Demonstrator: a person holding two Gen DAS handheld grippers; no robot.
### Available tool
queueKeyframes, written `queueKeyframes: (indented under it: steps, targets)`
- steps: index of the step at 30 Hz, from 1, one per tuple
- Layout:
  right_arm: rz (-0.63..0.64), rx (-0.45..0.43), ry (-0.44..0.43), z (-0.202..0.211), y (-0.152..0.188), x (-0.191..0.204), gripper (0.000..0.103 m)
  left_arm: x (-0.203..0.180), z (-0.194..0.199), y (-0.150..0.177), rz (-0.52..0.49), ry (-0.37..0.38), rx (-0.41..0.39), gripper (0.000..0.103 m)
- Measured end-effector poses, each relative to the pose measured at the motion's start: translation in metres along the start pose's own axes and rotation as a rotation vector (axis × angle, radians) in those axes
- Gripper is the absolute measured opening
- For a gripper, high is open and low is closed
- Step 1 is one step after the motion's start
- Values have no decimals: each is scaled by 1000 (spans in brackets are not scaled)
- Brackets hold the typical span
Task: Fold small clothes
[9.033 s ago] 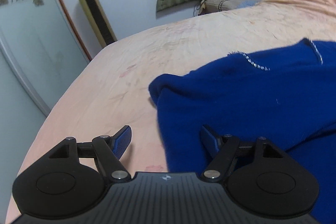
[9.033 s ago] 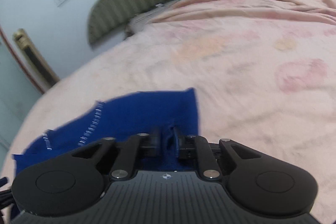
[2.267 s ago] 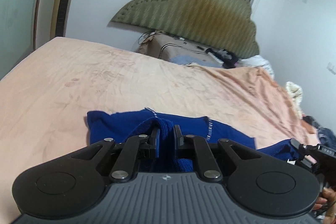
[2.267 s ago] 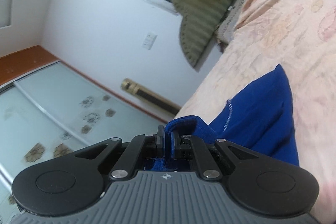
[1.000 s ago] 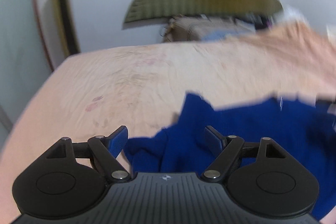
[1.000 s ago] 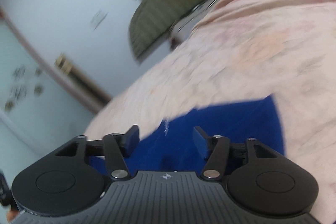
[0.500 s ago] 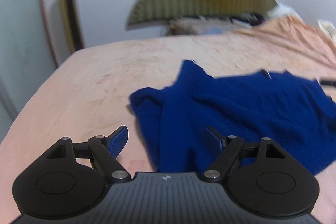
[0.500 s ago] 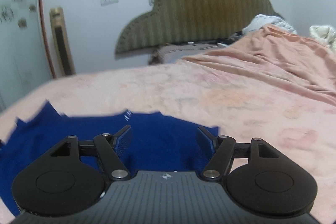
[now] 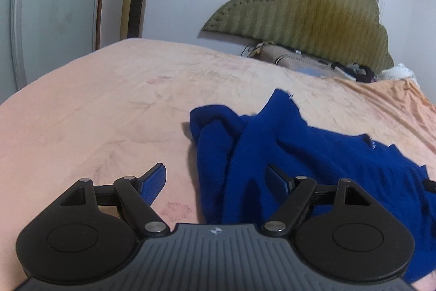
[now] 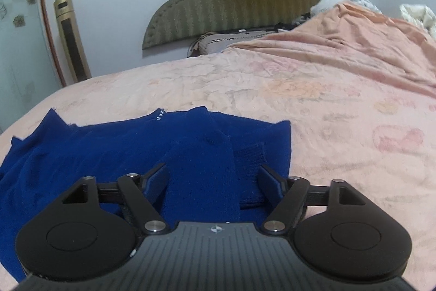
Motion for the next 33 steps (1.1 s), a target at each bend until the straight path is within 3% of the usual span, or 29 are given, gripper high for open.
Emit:
queueKeyframes:
  steps: [6, 13, 18, 20, 22, 28, 31, 33]
  targets:
    - [135, -15, 22, 6, -4, 11, 87, 7, -7, 5, 30, -23, 15, 79]
    - [322, -48, 123, 16, -15, 10, 87, 17, 10, -2, 14, -24, 17, 80]
    - [370, -48, 181, 19, -19, -3, 92, 23, 9, 0, -1, -30, 65, 80]
    - [362, -7, 178, 11, -12, -6, 92, 21, 7, 5, 4, -13, 111, 80]
    - [358, 28, 178, 6, -4, -6, 92, 18, 14, 5, -16, -20, 98, 80]
    - [390, -13, 192, 35, -2, 20, 93, 14, 35, 9, -54, -71, 94, 80]
    - [417, -37, 125, 52, 4, 42, 102, 12, 44, 15, -45, -70, 105, 80]
    - [432, 6, 81, 52, 16, 53, 102, 12, 50, 19, -40, -69, 109, 80]
Point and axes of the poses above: each gripper's, at about its wrist camera, not at the fingertips, and z roughly against the way its jaws point, x to its left, y to its underside, the point moved 7 cm from there along -z, roughly the way its jaws point
